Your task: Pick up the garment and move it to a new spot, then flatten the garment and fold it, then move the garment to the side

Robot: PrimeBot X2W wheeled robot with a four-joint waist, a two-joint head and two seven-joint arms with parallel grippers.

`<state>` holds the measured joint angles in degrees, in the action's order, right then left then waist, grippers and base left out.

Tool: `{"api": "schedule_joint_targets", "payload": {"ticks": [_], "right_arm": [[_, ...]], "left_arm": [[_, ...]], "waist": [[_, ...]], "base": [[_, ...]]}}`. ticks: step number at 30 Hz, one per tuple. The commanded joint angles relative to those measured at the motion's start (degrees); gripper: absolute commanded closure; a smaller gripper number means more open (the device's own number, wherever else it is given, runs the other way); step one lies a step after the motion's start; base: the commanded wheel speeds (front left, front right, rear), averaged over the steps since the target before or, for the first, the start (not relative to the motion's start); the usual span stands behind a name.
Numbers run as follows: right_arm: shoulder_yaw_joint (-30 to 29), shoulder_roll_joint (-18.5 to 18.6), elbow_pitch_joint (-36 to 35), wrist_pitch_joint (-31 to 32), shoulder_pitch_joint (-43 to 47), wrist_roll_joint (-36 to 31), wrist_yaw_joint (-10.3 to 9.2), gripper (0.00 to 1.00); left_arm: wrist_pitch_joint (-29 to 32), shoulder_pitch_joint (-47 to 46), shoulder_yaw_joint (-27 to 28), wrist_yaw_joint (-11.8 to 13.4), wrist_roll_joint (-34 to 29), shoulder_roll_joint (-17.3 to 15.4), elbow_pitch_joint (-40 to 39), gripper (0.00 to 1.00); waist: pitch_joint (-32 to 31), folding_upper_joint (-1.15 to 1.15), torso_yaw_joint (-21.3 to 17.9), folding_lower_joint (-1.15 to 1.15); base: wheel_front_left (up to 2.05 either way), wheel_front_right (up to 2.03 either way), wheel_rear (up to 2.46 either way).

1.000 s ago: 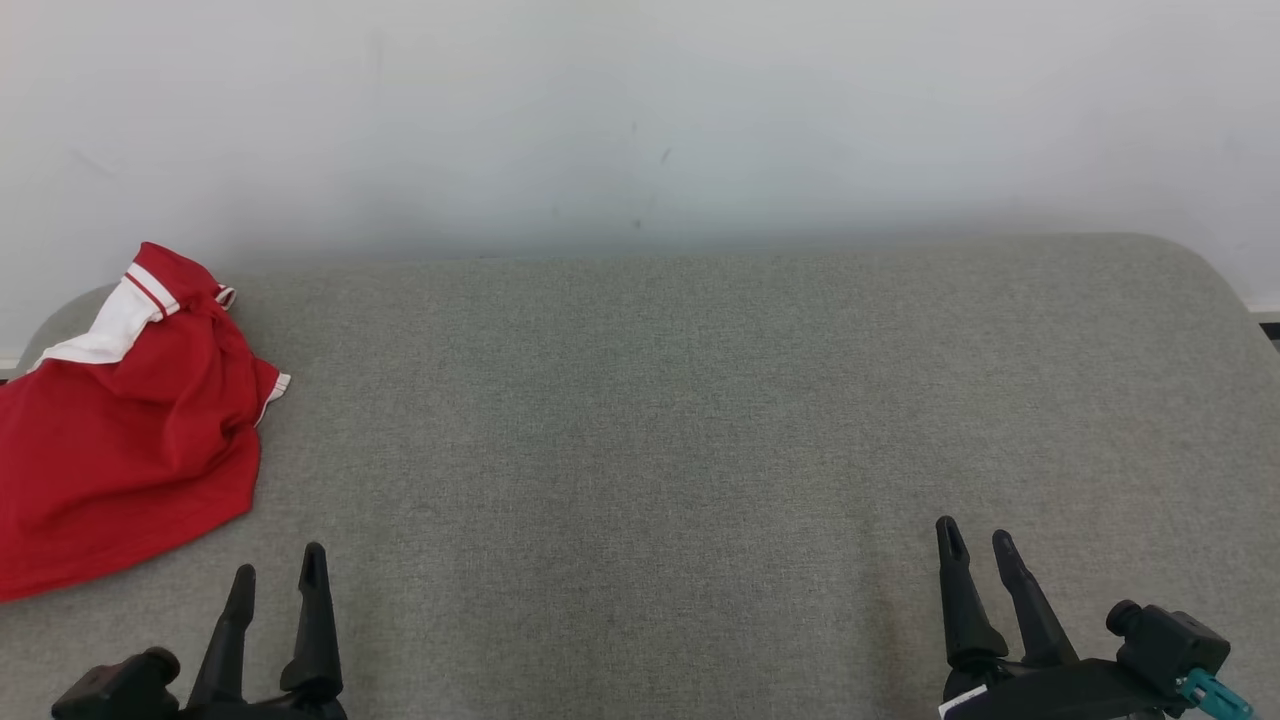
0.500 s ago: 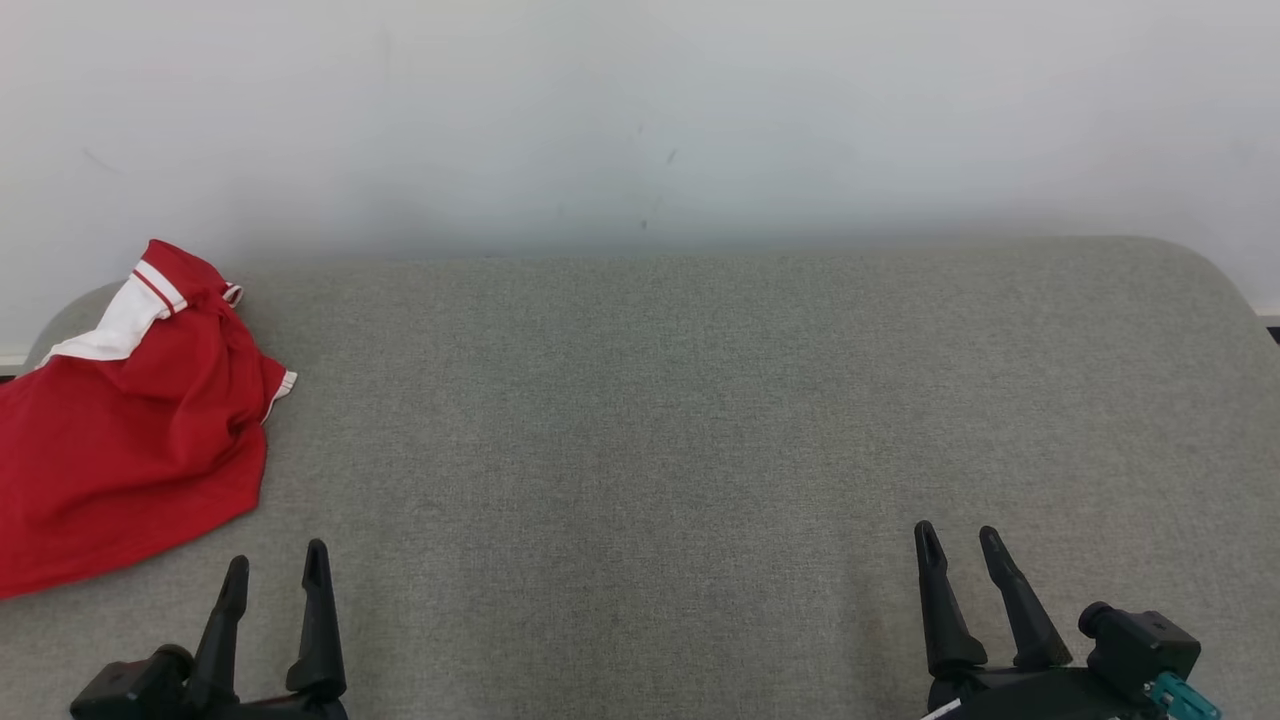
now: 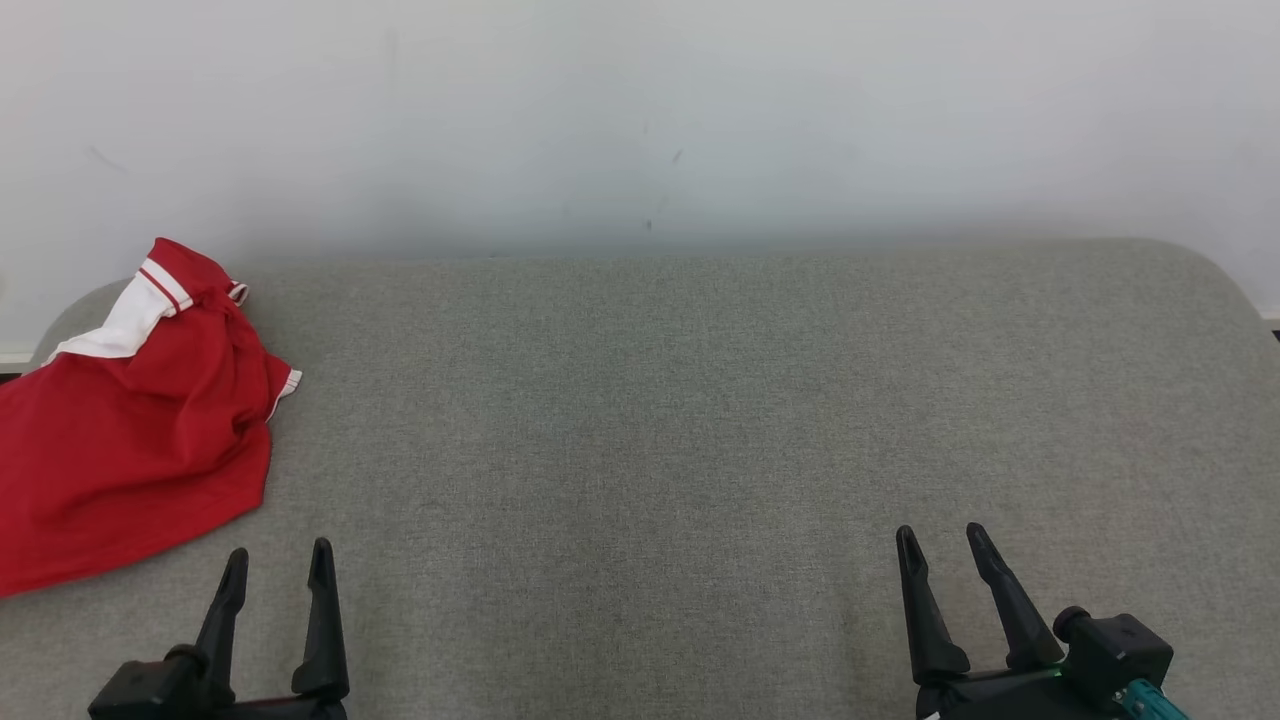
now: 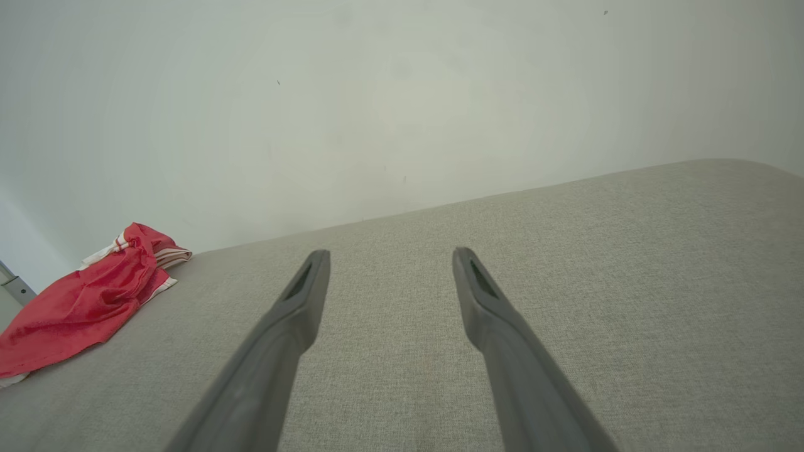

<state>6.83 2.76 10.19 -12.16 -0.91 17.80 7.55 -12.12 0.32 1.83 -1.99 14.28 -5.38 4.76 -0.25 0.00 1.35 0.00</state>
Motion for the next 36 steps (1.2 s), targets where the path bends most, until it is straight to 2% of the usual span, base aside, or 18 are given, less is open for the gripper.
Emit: {"api": "schedule_joint_targets", "payload": {"ticks": [1, 18, 26, 36], "right_arm": [[0.3, 0.18, -0.41, -0.6, 0.44, -1.62, -0.1, 0.0], [0.95, 0.19, -0.74, -2.34, 1.03, -7.52, -0.11, 0.0], [0.21, 0.19, -0.43, -3.15, 1.65, -7.73, -0.12, 0.0], [-0.72, 0.17, 0.24, -3.02, 1.55, -5.14, -0.13, 0.0]], "left_arm": [[-0.73, 0.47, 0.09, -0.21, -1.28, -0.28, -0.1, 0.0], [-2.39, 0.66, 0.25, -1.91, -5.51, 0.02, 0.5, 0.0], [-3.22, 1.08, 0.85, -2.69, -5.37, 0.5, 0.69, 0.0], [-3.06, 0.88, 1.5, -3.47, -2.07, 0.57, 2.19, 0.0]], "waist": [[-0.02, 0.0, 0.02, 0.0], [-0.08, 0.0, 0.28, 0.0], [-0.31, 0.0, 0.51, 0.0], [-0.68, 0.0, 0.54, 0.0]], "base": [[0.0, 0.0, 0.0], [0.0, 0.0, 0.0], [0.0, 0.0, 0.0], [0.0, 0.0, 0.0]]}}
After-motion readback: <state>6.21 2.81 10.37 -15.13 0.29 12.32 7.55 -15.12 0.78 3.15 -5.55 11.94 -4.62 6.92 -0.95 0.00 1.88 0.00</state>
